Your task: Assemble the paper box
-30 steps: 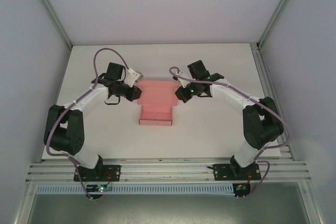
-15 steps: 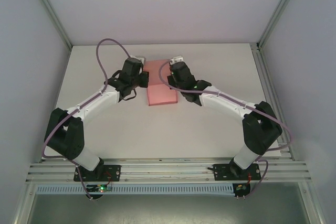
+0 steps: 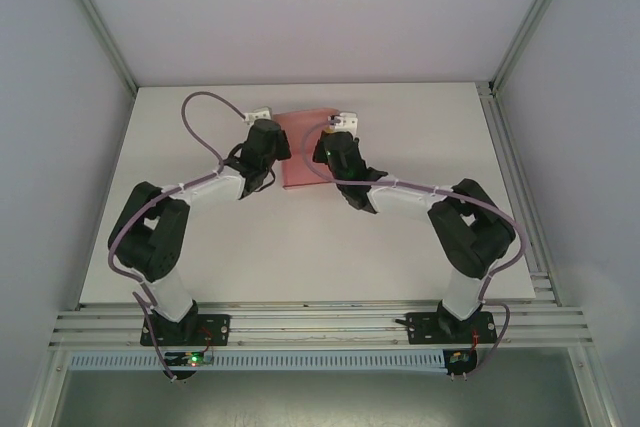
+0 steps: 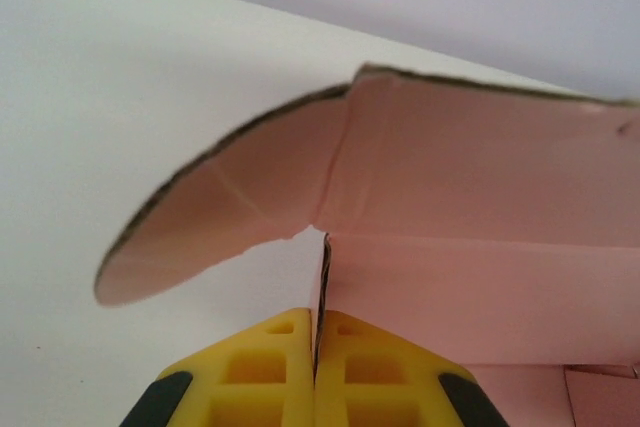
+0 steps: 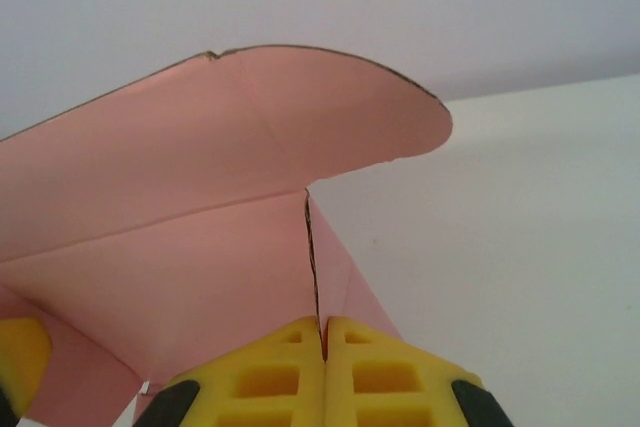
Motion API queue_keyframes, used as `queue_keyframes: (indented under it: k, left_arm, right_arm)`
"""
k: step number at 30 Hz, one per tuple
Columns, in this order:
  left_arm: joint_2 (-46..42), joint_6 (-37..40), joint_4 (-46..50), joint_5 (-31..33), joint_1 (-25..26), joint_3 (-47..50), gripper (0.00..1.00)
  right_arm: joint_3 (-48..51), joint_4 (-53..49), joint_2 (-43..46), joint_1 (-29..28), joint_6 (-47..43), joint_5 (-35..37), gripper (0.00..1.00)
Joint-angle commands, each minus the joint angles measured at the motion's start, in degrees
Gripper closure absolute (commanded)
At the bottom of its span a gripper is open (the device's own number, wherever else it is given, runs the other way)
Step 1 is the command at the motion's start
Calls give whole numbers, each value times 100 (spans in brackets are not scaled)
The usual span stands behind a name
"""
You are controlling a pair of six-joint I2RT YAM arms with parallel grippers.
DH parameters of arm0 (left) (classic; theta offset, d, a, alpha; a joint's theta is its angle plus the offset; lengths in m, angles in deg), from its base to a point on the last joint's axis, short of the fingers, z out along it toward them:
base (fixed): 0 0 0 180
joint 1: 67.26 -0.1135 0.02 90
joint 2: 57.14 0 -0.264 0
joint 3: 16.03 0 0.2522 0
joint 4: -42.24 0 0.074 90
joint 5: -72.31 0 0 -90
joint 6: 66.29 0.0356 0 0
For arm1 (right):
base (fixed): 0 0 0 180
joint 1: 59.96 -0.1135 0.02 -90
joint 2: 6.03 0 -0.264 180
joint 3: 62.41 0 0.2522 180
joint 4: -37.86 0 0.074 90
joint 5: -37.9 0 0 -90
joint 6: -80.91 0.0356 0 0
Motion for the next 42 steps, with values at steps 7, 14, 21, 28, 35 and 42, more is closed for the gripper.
queue_keyframes:
  k: [7,14,21,28,35,42]
  left_arm:
    - [278,184,-2371,-840,222,758,100]
    - [115,1154,-3784,-1052,479,2047,97]
    - [107,1097,-4855,-1291,564,3114,81]
    - [-1071,1063,-3082,-834,621,3305,27]
    - [-2741,876,-545,-299,630,3242,0]
    - [-3994,394,1626,-711,629,2709,0]
  right_arm:
    - [899,1882,-396,-120,-526,-1477,100]
    - [2152,3124,-274,-99,-1679,-2285,100]
    - [3071,3852,-182,-144,-1947,-2244,100]
    - [3331,3924,-140,-371,-2211,-1399,100]
    - [3473,3721,-230,-371,-2080,-1166,100]
    - [3477,3767,-327,-388,-1953,-1285,100]
